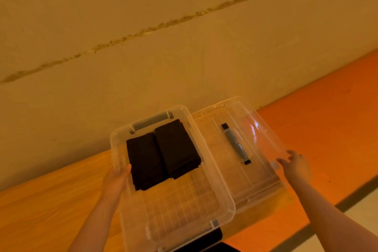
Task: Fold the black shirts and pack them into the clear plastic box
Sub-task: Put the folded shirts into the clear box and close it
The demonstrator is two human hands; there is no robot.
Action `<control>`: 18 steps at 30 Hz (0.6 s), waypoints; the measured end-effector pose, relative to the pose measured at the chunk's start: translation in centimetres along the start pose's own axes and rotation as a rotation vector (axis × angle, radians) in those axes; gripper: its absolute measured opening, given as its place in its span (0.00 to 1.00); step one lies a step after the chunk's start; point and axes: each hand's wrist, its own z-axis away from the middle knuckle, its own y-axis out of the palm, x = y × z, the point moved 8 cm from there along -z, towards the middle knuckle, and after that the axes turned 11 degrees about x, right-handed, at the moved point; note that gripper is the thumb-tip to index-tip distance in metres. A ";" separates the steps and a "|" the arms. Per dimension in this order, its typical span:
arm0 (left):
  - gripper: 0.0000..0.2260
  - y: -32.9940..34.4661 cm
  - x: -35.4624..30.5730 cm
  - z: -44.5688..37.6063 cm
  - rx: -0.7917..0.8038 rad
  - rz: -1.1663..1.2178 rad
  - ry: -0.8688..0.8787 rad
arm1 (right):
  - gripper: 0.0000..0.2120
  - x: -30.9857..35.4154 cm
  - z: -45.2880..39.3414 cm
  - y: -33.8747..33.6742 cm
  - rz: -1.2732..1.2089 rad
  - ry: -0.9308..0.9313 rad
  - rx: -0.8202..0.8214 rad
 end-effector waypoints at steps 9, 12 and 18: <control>0.13 0.3 0.1 1.3 0.153 0.369 0.060 | 0.14 2.5 1.1 -3.4 -0.350 -0.143 -0.027; 0.14 -0.5 1.2 1.8 0.147 0.472 0.051 | 0.14 3.9 2.7 -4.2 -0.647 -0.160 -0.027; 0.16 -2.4 3.9 5.3 -0.021 0.613 0.055 | 0.14 9.8 9.3 -5.8 -0.833 -0.346 -0.044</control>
